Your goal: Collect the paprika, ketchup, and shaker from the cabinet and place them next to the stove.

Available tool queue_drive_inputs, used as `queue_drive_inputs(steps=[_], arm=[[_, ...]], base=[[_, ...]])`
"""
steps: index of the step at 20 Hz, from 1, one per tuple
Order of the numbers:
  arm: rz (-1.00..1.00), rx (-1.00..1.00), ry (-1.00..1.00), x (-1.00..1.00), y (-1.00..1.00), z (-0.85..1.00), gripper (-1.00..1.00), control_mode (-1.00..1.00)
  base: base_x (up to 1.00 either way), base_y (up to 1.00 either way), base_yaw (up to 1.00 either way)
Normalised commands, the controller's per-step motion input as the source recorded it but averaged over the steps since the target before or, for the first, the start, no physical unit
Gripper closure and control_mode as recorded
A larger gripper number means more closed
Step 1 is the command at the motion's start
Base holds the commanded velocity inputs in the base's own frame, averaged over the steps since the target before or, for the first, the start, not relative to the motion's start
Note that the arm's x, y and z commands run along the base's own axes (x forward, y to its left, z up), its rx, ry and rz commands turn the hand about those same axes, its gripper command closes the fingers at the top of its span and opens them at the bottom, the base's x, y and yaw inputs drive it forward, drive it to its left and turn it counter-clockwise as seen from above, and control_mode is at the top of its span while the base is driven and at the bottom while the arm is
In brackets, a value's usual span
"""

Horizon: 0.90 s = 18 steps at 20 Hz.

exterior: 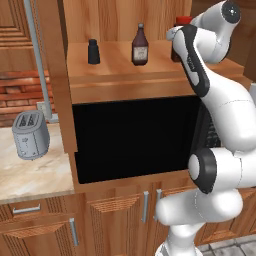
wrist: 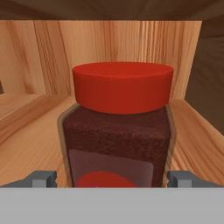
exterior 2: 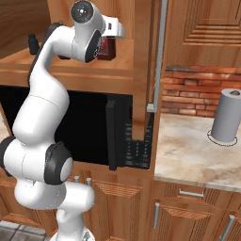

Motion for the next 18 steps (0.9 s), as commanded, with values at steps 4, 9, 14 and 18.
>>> queue_drive_inputs(steps=[4, 9, 14, 18], arm=[[-0.03, 0.00, 0.00, 0.04, 0.00, 0.00, -1.00, -1.00], [-0.03, 0.00, 0.00, 0.10, -0.05, 0.00, -1.00, -1.00], [-0.04, 0.00, 0.00, 0.06, -0.05, 0.00, -1.00, -1.00], [-0.03, 0.00, 0.00, 0.06, -0.01, 0.00, -1.00, -1.00]], base=[[0.00, 0.00, 0.00], [0.00, 0.00, 0.00], [0.00, 0.00, 0.00], [0.00, 0.00, 0.00]])
